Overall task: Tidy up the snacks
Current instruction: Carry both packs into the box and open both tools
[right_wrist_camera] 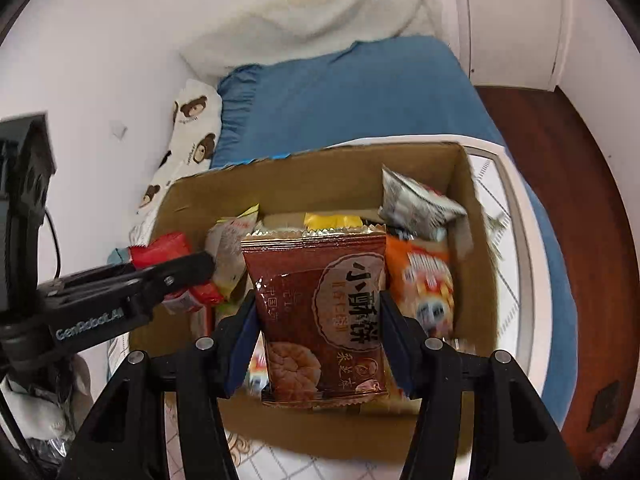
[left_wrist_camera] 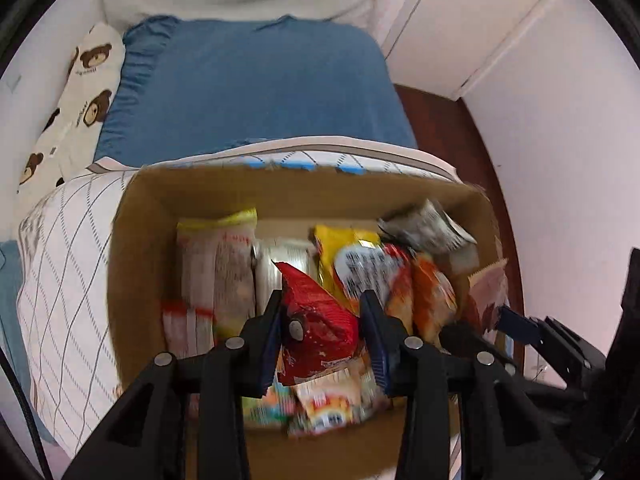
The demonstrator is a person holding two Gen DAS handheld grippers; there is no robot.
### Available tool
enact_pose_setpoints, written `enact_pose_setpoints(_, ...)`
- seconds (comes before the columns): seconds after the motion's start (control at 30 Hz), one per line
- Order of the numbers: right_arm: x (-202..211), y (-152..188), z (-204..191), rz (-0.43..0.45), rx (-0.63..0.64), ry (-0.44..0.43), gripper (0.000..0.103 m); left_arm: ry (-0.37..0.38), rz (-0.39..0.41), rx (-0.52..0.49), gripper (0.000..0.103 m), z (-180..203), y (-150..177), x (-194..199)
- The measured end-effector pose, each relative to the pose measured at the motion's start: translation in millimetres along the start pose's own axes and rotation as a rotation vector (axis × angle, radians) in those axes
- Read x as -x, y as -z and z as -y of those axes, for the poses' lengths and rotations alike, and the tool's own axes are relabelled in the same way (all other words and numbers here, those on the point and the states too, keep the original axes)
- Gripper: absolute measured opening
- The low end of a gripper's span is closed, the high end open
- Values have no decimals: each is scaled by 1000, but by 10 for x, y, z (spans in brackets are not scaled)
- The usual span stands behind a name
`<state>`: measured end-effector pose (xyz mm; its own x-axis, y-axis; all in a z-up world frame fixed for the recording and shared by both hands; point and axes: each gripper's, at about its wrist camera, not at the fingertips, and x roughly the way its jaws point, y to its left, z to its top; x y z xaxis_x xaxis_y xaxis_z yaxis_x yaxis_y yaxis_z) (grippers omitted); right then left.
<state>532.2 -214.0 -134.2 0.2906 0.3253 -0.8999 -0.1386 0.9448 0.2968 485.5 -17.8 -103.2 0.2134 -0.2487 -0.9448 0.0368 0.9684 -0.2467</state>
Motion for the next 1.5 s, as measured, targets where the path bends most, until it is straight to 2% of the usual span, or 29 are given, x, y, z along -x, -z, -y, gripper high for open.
enact_pose_setpoints(0.17,-442,-333,-5,-71,-3,19,62,-5,-62,28,35,-70,-366,-322)
enact_pose_setpoints(0.23,-633,-410,20,-103,-28,20,79,-7,-67,37,39,-100,-420,-372)
enact_pose_setpoints(0.27,-691,-431,28,-110,-29,30,93,-33,-62,34,54,-107,-442,-388)
enact_pose_setpoints(0.3,-722,-444,33,-114,-28,46,100,-52,-58,25,76,-104,-447,-416)
enact_pose_setpoints(0.37,-798,-449,54,-119,-25,72,100,-72,-41,13,89,-114,-439,-432)
enact_pose_setpoints(0.57,-969,-370,110,-133,-27,120,100,-84,-54,16,90,-158,-303,-512)
enact_pose_setpoints(0.83,-834,-120,109,-135,-15,186,100,-130,-41,8,90,-133,-82,-425)
enact_pose_setpoints(1.23,-218,328,35,-40,12,221,100,-188,95,-20,90,72,499,116)
enact_pose_setpoints(1.5,373,678,-131,72,45,215,101,-229,213,-54,90,267,1017,604)
